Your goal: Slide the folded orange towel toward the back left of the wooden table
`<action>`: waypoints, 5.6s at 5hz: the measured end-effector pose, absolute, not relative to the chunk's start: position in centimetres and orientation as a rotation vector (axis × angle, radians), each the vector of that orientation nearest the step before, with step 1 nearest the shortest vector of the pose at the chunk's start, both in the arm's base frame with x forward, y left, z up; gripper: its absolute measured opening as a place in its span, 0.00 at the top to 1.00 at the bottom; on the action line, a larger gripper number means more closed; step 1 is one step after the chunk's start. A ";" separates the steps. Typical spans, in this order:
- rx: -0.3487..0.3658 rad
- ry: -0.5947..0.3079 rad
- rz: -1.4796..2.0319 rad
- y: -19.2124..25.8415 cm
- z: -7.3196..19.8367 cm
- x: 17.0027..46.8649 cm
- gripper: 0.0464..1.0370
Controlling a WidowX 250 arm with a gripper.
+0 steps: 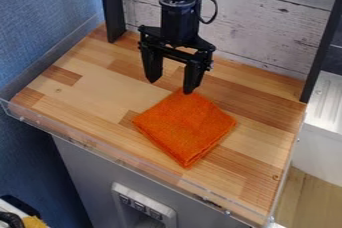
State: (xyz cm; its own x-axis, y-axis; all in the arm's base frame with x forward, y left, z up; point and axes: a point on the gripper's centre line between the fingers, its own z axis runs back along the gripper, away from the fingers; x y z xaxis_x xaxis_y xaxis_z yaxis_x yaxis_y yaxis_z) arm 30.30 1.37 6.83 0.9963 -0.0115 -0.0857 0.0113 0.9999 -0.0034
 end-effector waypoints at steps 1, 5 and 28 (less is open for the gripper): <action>-0.003 0.087 -0.060 1.2 6.7 30.2 0.04; 0.017 -0.020 -0.408 -1.8 6.5 29.2 0.04; 0.012 -0.015 0.031 -1.9 12.4 29.3 0.04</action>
State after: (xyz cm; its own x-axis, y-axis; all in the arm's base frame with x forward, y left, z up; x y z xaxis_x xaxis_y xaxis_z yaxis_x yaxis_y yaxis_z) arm 29.25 -1.90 12.41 0.9994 0.0308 0.0151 -0.0310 0.9995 0.0116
